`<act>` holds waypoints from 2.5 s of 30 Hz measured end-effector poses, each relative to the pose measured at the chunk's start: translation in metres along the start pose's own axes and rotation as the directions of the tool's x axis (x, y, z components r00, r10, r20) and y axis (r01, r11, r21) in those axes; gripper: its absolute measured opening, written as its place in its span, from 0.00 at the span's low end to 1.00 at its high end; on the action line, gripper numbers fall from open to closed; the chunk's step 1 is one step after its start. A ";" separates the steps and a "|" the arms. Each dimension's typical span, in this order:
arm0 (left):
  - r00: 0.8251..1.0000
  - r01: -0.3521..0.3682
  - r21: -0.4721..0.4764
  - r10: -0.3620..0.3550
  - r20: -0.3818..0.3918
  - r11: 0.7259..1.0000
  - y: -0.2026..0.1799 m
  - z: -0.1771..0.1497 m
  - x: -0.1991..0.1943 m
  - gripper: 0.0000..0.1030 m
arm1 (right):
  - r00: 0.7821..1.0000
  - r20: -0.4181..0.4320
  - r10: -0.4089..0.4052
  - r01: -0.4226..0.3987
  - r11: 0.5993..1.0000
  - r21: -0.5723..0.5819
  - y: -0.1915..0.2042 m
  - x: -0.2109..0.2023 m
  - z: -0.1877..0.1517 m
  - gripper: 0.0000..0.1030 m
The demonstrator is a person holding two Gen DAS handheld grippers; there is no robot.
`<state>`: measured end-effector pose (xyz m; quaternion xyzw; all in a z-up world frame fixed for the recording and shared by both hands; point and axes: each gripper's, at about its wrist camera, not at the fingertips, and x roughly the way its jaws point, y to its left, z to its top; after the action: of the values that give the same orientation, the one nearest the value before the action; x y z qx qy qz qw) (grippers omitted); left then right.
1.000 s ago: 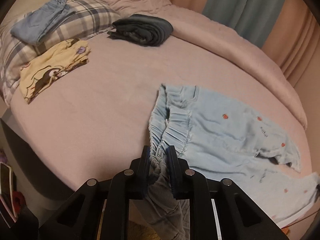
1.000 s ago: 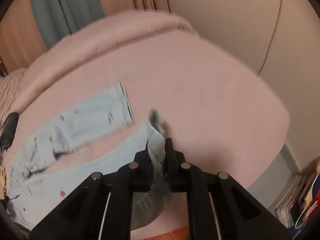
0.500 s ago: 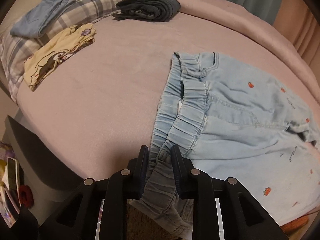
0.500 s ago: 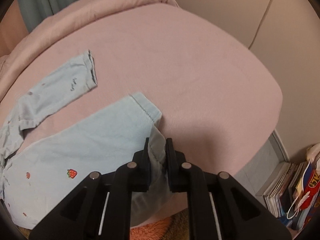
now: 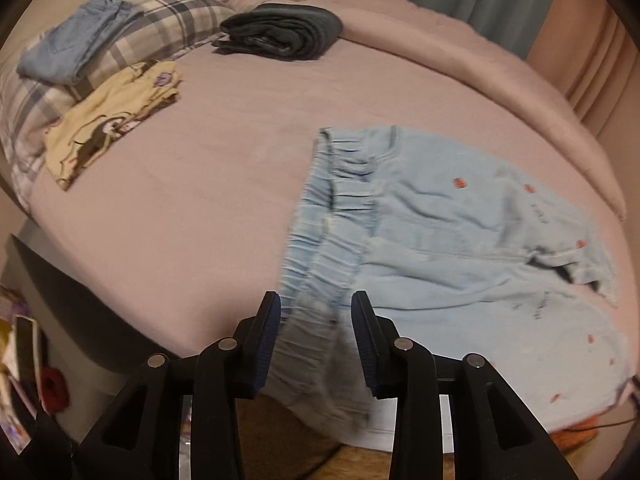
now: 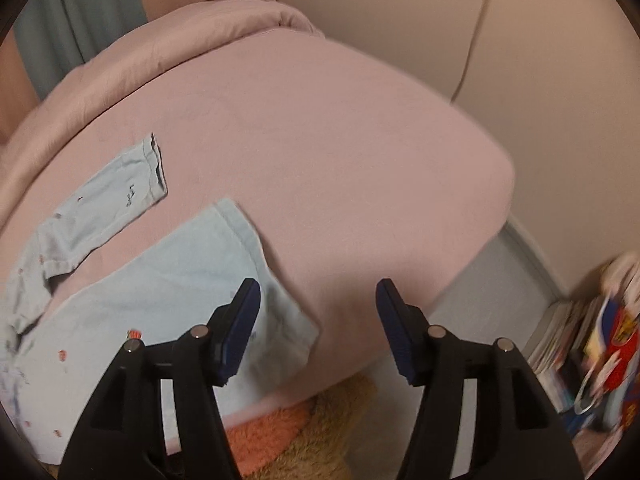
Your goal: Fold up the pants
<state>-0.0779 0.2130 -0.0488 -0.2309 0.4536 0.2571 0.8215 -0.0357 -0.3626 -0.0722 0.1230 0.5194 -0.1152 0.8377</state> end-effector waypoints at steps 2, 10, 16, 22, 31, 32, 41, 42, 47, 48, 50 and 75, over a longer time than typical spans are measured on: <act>1.000 -0.010 0.008 0.010 -0.001 1.000 -0.006 0.001 0.001 0.35 | 0.998 -0.049 0.035 -0.033 0.999 0.033 -0.004 0.016 -0.010 0.59; 1.000 -0.010 0.003 0.010 0.016 1.000 -0.013 0.005 -0.018 0.37 | 0.992 0.028 0.120 -0.122 0.989 0.078 0.007 0.004 -0.013 0.19; 1.000 -0.004 0.014 0.004 0.018 1.000 -0.022 0.005 -0.016 0.48 | 0.999 -0.022 -0.046 0.047 0.999 0.019 0.012 0.047 -0.028 0.32; 0.998 0.053 0.017 -0.054 0.025 0.998 -0.039 0.009 -0.026 0.48 | 0.990 -0.037 -0.139 0.139 0.990 -0.002 0.018 0.035 -0.016 0.50; 0.978 0.210 0.093 -0.208 -0.032 0.973 -0.097 0.012 0.000 0.54 | 0.989 0.128 -0.067 0.069 0.998 -0.013 0.035 -0.042 -0.011 0.61; 0.977 0.214 0.091 -0.210 -0.044 0.973 -0.101 0.010 0.005 0.54 | 0.989 0.142 -0.048 0.051 0.998 -0.023 0.038 -0.049 -0.011 0.62; 0.988 0.129 0.124 -0.117 -0.098 0.984 -0.117 -0.024 0.056 0.54 | 0.961 0.080 0.264 -0.260 0.964 -0.057 0.105 -0.036 0.043 0.84; 0.989 0.132 0.119 -0.123 -0.083 0.984 -0.116 -0.025 0.054 0.54 | 0.951 0.042 0.305 -0.304 0.952 -0.036 0.115 -0.026 0.051 0.84; 0.987 0.140 0.099 -0.131 -0.091 0.985 -0.113 -0.025 0.052 0.54 | 0.899 -0.071 0.431 -0.425 0.901 0.091 0.178 0.024 0.084 0.84; 0.987 0.139 0.098 -0.130 -0.092 0.985 -0.113 -0.025 0.052 0.54 | 0.898 -0.090 0.430 -0.419 0.900 0.117 0.192 0.037 0.091 0.84; 0.987 0.142 0.093 -0.133 -0.094 0.986 -0.112 -0.024 0.051 0.54 | 0.906 -0.111 0.409 -0.389 0.906 0.164 0.218 0.062 0.105 0.84; 0.919 0.387 -0.123 -0.393 -0.029 0.914 -0.069 -0.002 0.002 0.54 | 0.821 0.199 0.535 -0.562 0.818 0.124 0.164 0.001 0.044 0.07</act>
<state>-0.0345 0.1600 -0.0416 -0.3703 0.4047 0.1075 0.8292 0.0545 -0.2224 -0.0397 0.3320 0.3829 0.0767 0.8587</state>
